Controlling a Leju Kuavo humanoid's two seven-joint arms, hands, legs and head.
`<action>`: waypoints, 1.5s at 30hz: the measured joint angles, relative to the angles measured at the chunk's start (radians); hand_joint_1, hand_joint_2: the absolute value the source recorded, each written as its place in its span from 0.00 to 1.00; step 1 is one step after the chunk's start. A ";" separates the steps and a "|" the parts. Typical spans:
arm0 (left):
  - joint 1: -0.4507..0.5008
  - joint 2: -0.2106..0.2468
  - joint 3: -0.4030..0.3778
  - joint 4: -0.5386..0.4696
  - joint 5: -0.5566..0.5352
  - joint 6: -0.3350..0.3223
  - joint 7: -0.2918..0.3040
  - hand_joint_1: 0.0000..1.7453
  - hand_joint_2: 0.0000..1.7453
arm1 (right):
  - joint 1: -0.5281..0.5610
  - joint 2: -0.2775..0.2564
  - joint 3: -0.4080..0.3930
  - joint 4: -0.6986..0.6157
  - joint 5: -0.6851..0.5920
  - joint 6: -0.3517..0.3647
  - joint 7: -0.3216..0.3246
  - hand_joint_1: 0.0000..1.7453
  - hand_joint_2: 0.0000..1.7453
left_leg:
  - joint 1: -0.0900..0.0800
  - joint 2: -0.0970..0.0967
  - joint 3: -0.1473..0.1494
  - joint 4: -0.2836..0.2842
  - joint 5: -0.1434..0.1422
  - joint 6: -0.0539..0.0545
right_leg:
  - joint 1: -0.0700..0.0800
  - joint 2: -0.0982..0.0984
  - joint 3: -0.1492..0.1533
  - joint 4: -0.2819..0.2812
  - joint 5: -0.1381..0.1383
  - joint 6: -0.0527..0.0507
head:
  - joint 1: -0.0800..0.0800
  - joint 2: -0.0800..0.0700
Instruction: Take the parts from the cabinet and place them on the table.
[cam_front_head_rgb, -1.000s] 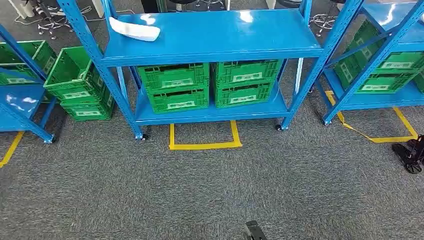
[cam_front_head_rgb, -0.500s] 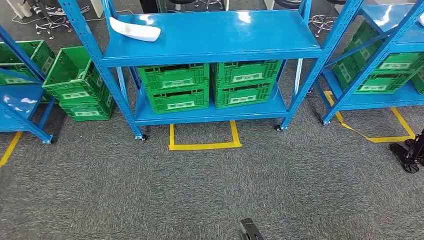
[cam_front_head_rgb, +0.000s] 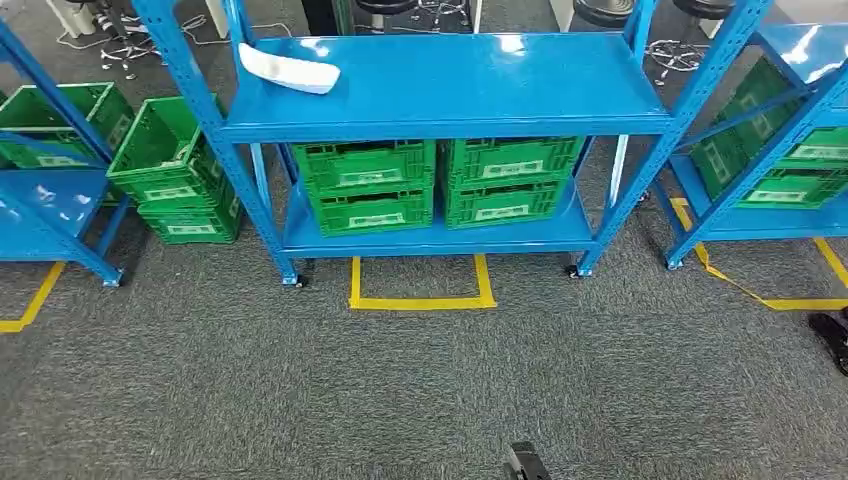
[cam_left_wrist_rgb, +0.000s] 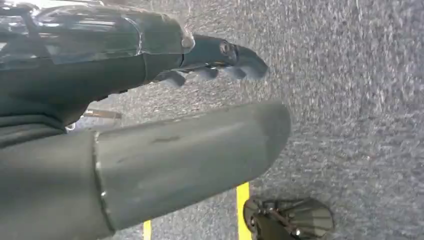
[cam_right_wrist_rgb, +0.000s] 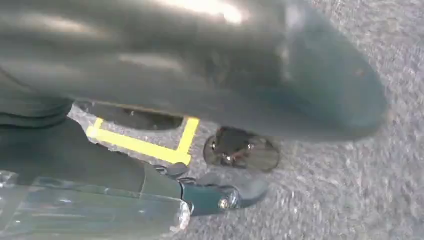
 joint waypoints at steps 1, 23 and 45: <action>0.000 -0.001 -0.004 0.000 0.000 -0.002 0.000 0.00 0.00 | 0.001 -0.001 0.000 0.000 0.001 0.000 -0.004 0.00 0.00 | 0.001 0.001 0.005 -0.001 -0.004 -0.005 | 0.000 0.000 0.001 -0.001 -0.003 -0.005 | -0.003 0.000; 0.003 0.012 -0.019 0.000 0.000 -0.008 0.005 0.00 0.00 | -0.003 0.013 -0.001 -0.001 0.000 0.007 0.025 0.00 1.00 | -0.022 0.005 -0.130 0.075 0.054 0.062 | 0.000 0.002 -0.075 0.285 -0.206 0.027 | -0.015 0.000; 0.002 0.008 -0.019 0.000 0.000 0.015 0.008 0.00 0.00 | -0.002 0.019 -0.001 0.002 -0.008 0.014 0.026 0.00 0.00 | 0.005 0.004 -0.152 0.096 0.065 -0.013 | -0.016 0.006 0.074 -0.002 -0.065 0.014 | -0.048 0.000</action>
